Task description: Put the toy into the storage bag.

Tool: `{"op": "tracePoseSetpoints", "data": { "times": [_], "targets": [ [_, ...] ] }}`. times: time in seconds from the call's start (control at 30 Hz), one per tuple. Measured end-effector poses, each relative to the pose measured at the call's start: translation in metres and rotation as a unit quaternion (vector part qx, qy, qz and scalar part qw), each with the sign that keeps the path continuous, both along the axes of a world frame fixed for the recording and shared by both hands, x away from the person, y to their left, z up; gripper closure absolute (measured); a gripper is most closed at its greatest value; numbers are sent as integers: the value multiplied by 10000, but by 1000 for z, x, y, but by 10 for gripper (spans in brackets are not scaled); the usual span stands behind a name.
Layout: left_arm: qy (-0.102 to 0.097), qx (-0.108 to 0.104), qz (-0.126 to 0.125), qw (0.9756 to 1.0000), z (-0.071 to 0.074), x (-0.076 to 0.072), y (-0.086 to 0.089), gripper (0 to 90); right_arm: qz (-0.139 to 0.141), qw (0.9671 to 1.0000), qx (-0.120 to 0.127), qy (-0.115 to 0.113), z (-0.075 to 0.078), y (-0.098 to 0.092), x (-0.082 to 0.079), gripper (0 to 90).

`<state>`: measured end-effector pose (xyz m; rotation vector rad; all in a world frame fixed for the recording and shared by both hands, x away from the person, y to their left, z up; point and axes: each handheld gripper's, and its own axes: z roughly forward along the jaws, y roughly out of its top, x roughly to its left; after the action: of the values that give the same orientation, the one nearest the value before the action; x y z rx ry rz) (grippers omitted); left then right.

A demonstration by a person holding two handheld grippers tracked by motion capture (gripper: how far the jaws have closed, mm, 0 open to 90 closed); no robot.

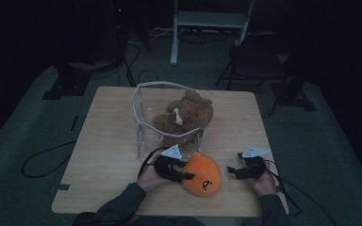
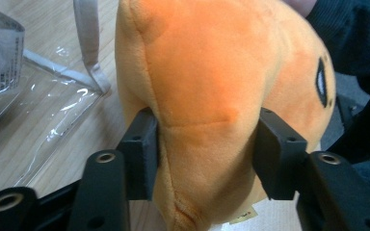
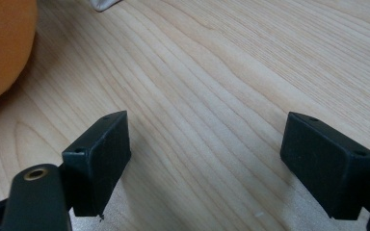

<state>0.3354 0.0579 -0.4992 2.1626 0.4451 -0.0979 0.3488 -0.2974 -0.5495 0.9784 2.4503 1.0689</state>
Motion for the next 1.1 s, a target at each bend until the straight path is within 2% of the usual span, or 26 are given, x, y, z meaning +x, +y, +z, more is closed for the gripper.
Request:
{"op": "tracePoseSetpoints", "data": {
  "times": [0.33,0.63,1.1],
  "targets": [
    [40,-262,24,9996,6,-2,3,564,-3,10000,2,6,0,0,0,170],
    [-30,-394,185,9991,12,-1,11,598,-4,10000,7,5,0,0,0,171],
    [-178,-630,222,9976,28,-2,19,602,3,10000,0,-3,0,0,0,170]
  ]
}}
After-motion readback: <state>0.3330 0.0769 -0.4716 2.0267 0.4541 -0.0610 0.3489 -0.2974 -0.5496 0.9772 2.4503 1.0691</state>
